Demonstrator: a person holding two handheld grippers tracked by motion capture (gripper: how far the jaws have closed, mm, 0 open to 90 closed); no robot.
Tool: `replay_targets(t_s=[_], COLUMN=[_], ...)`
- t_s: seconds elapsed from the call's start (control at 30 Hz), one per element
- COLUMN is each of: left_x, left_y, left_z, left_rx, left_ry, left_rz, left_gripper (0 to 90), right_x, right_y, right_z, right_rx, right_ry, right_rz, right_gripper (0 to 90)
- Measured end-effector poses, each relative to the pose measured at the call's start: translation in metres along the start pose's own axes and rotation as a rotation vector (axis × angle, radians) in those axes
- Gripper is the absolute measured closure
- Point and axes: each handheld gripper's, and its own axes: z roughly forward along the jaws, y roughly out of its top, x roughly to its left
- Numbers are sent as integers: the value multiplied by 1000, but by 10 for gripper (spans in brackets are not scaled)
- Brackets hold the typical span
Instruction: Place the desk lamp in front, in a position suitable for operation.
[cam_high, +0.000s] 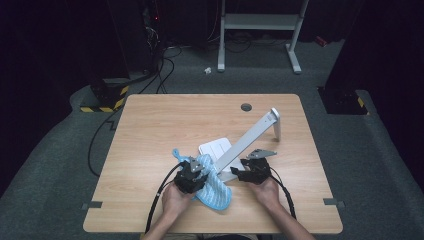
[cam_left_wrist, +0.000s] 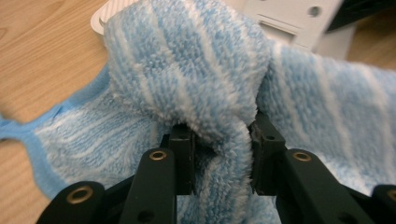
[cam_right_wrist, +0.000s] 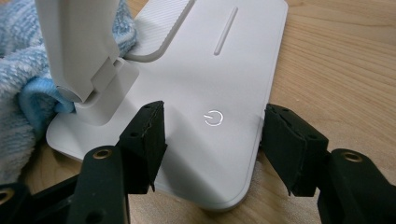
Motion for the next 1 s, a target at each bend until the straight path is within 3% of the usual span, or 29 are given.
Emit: replay_targets(t_s=[0.13,0.4,0.57,0.67,0.8,0.9,1.0], left_x=[12,39,35,31,11,-1,-3], left_y=[15,41,32,26,10,6,8], left_z=[12,36,24,16,-5,-6,-2], left_rx=[24,37,16,5,-27,-33,-28], left_ry=[18,47,34,8,-51,-63,-58], left_rz=[25,-37,-40,-45,-14,3,13], left_gripper=[679,681,688,690,691,691,690], right_x=[2,-9,-11,-8,-11,-10,-9], right_y=[2,13,14,11,8,10,11], right_z=[2,12,10,5,3,4,4], right_rx=[-6,-3,21,18,14,16,22], right_ry=[-34,-64,-63,-72,-45,-58,-62], right_rz=[-5,20,39,20,57,57,53], right_gripper=[371,350,384,418,438,439,439])
